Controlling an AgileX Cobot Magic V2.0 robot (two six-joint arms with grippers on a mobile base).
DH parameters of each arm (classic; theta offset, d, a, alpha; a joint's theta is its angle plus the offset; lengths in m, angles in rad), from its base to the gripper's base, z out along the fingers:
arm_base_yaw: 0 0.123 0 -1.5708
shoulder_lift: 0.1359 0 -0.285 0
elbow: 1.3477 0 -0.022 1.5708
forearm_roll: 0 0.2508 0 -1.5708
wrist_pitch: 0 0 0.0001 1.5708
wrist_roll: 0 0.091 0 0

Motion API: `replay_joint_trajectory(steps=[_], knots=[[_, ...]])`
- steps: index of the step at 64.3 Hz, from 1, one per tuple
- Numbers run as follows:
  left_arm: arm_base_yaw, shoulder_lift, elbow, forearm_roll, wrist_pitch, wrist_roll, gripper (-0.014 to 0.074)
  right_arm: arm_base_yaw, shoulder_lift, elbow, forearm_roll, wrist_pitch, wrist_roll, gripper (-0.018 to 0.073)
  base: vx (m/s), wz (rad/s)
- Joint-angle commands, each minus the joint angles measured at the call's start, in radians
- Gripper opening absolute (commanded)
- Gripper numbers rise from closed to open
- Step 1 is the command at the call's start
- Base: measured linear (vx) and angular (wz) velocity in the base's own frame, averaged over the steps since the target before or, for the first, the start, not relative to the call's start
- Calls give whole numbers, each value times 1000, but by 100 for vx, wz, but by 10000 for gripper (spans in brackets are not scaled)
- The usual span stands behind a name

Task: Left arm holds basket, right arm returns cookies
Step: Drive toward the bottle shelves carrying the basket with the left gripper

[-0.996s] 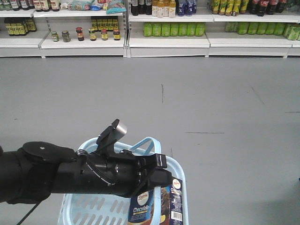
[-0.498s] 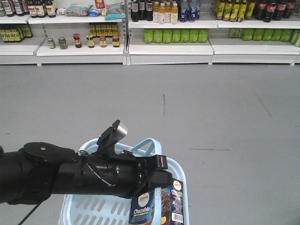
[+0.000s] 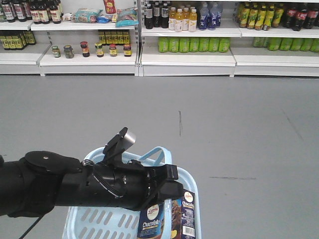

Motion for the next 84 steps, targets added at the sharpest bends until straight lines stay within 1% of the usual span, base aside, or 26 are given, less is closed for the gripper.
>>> replay_joint_trajectory(steps=[1, 43, 84], knots=[[0, -42, -32, -76, 40, 8, -8, -5, -12, 2, -1, -77, -1, -8, 28, 5], [0, -42, -32, -76, 40, 8, -8, -5, -12, 2, -1, -77, -1, -8, 29, 6], [0, -42, -32, -76, 40, 8, -8, -5, -12, 2, -1, -77, -1, -8, 32, -3]])
